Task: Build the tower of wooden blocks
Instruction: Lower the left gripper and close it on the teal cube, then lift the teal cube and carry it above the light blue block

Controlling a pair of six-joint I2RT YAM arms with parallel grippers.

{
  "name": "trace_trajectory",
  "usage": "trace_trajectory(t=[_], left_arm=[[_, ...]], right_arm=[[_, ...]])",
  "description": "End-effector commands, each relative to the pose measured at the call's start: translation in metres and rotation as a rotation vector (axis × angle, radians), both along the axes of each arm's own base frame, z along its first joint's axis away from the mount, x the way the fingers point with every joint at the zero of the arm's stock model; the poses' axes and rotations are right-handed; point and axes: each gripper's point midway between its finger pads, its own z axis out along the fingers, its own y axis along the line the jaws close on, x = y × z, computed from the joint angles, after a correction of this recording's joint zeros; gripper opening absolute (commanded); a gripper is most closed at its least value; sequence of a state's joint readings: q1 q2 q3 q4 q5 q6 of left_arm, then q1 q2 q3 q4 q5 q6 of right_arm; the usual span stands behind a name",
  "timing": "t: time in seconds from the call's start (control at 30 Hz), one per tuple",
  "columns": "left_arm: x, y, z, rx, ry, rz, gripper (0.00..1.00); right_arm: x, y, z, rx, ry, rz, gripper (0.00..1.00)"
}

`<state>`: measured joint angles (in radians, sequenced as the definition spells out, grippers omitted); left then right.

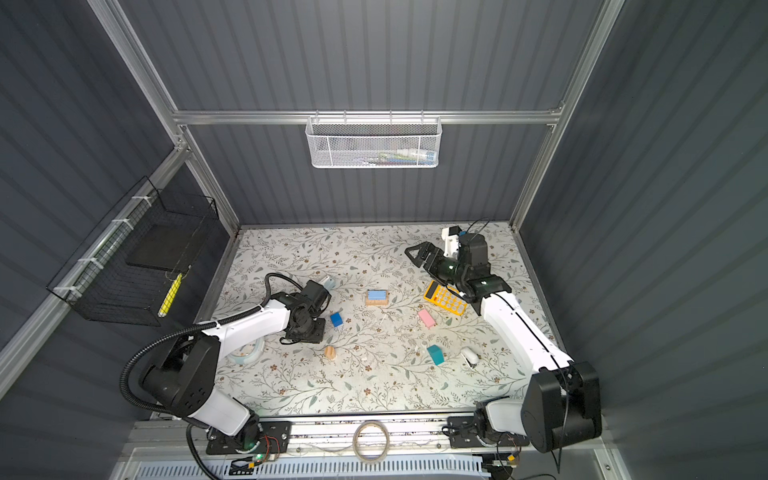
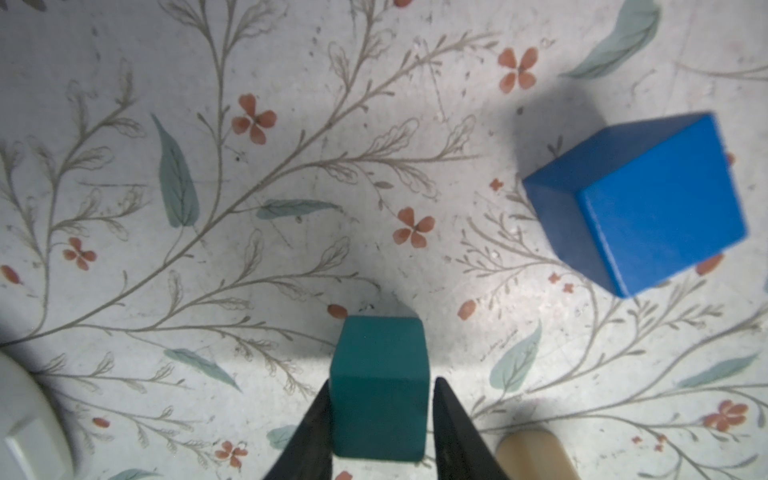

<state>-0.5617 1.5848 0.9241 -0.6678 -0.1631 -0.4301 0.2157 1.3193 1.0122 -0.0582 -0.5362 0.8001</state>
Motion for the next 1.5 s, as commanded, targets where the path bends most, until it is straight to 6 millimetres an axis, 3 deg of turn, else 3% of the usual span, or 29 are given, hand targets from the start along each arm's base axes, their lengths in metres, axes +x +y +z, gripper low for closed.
trace_trajectory(t=[0.0,0.33,0.47,0.73,0.93,1.1,1.47], left_arm=[[-0.006,0.002,-0.006,0.015,0.036,0.005,0.32],[-0.002,0.001,0.002,0.017,0.029,0.016,0.17],[0.003,-0.003,0.019,0.002,0.010,0.027,0.15],[0.019,-0.010,0.071,-0.036,-0.070,0.049,0.14],[0.044,-0.036,0.102,-0.109,-0.114,0.034,0.13],[0.066,-0.072,0.116,-0.160,-0.133,-0.007,0.11],[0.089,-0.146,0.104,-0.195,-0.106,-0.062,0.06]], right_arm=[[0.003,0.000,0.009,-0.006,-0.025,0.013,0.99],[0.003,0.000,0.008,-0.013,-0.015,0.017,0.99],[0.003,-0.001,0.008,-0.016,-0.015,0.015,0.99],[0.002,-0.003,0.007,-0.021,-0.013,0.011,0.99],[0.003,-0.003,0.006,-0.020,-0.011,0.014,0.99],[0.003,-0.005,0.005,-0.022,-0.011,0.011,0.99],[0.003,-0.010,0.002,-0.026,-0.004,0.003,0.99]])
